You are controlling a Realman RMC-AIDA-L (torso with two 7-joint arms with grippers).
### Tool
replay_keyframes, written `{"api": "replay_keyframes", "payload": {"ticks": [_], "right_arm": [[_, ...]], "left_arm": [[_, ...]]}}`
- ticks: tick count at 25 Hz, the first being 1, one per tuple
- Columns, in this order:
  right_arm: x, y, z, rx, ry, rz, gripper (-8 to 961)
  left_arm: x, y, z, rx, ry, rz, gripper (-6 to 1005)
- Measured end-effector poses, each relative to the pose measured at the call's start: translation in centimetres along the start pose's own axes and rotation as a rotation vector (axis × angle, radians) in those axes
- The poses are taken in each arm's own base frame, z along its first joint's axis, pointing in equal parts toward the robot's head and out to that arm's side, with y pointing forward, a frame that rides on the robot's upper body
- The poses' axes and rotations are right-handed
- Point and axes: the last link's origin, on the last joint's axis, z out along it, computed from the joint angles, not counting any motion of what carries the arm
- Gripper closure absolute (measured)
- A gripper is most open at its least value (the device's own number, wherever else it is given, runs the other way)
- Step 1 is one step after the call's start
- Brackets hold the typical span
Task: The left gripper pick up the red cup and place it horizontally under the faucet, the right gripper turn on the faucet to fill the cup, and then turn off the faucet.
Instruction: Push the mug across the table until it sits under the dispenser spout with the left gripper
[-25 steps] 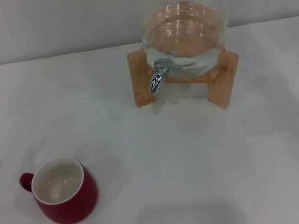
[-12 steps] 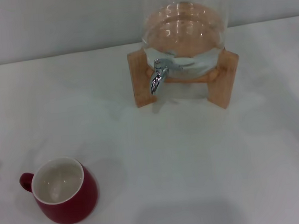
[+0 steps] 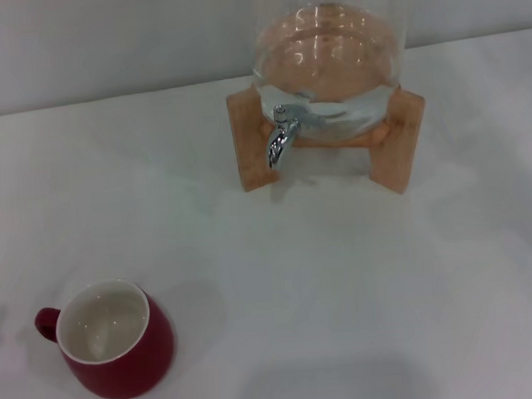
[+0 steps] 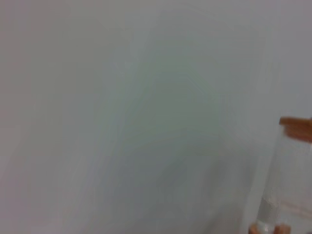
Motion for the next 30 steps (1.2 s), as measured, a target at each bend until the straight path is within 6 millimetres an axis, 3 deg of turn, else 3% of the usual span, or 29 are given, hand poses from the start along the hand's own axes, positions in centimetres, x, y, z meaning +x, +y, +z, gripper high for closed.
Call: {"api": "replay_keyframes", "payload": {"ticks": [7, 18, 30], "right_arm": [[-0.2, -0.2, 0.0, 0.009, -0.009, 0.002, 318], [-0.4, -0.2, 0.2, 0.008, -0.014, 0.002, 318], [-0.5, -0.2, 0.2, 0.012, -0.022, 0.006, 318]], "left_arm": [[-2.9, 1.9, -1.3, -0.055, -0.044, 0.042, 141], [-5.6, 2.8, -3.5, -0.015, -0.055, 0.104, 141], [-7.7, 1.9, -2.8, 0.069, -0.103, 0.112, 142]]}}
